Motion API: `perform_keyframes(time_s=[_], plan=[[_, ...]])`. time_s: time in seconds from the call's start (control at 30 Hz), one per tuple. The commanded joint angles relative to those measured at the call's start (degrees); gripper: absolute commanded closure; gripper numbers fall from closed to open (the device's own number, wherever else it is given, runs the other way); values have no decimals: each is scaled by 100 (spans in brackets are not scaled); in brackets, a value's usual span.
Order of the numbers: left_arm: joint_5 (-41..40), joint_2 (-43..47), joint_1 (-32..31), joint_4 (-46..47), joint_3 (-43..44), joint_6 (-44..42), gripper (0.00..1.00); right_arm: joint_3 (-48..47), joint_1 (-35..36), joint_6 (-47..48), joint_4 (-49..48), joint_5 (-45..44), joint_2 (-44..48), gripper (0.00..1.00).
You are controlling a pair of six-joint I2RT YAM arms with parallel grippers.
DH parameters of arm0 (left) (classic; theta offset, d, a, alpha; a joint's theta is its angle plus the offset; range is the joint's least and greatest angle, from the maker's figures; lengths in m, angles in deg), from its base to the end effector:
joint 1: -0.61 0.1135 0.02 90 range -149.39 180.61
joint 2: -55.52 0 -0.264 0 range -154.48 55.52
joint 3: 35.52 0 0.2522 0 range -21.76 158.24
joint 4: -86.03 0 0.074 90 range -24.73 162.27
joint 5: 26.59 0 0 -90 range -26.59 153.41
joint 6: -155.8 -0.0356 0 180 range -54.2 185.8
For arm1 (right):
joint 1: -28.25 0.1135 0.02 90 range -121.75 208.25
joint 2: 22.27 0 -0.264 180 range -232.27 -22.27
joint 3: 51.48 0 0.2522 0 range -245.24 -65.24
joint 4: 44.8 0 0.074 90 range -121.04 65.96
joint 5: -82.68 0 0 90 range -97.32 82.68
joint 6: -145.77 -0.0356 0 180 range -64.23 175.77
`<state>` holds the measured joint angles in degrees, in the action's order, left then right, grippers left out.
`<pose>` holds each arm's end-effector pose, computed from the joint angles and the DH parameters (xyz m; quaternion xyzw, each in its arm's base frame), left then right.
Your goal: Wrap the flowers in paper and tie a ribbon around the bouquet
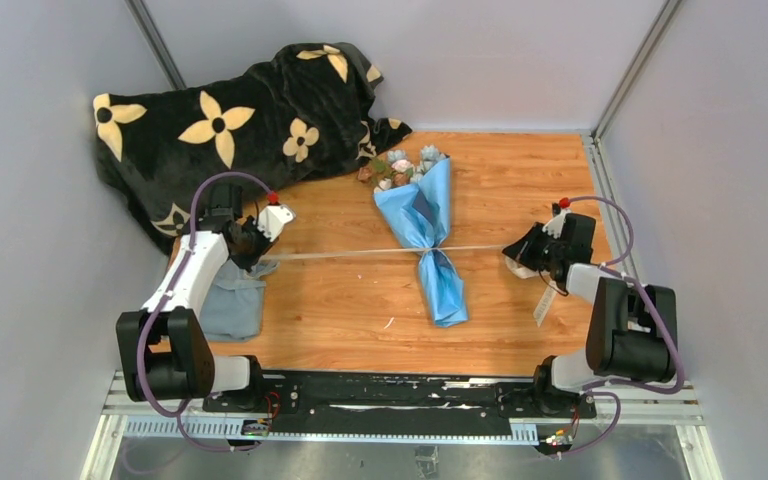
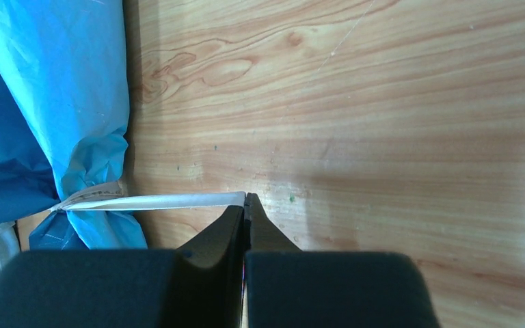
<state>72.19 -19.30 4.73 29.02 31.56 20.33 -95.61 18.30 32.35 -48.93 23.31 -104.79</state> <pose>0.2471 0.0124 0.2356 0.3592 0.9044 0.0236 0.2292 0.2689 -0.0288 0.1597 0.1265 0.8522 0.2848 0.4204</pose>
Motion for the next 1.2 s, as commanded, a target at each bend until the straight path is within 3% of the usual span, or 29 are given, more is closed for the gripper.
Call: perform_keyframes(time_s=[0.0,0.3,0.47,0.67,0.77,0.87,0.93,0.97,1.1,1.17], plan=[[-1214,-133,430,409,-34,-228,100,-236,-418,350,466,-898,249,100],[-1205,-226,529,460,94,-258,100,-297,-568,401,667,-976,244,100],[-551,-114,445,111,249,-146,100,-367,-435,658,834,-890,371,100],[391,272,-1012,-1024,1121,374,100,-854,786,1295,1672,-44,871,100],[1370,245,-1484,-1595,1898,800,100,-1094,1728,1527,2289,143,1090,88],[1903,287,-1819,-1930,2458,1186,100,-1232,2103,1660,2933,112,1342,59],[2222,359,-2066,-2101,2649,1309,100,-1316,2144,1772,3296,78,1610,34],[2443,389,-2144,-2184,2814,1373,100,-1360,2147,1851,3416,12,1786,29],[3105,399,-2247,-2300,3280,1780,100,-1493,2247,2254,3221,-161,2675,25],[3259,379,-2264,-2308,3481,1930,100,-1350,2520,2626,2397,188,2962,25]])
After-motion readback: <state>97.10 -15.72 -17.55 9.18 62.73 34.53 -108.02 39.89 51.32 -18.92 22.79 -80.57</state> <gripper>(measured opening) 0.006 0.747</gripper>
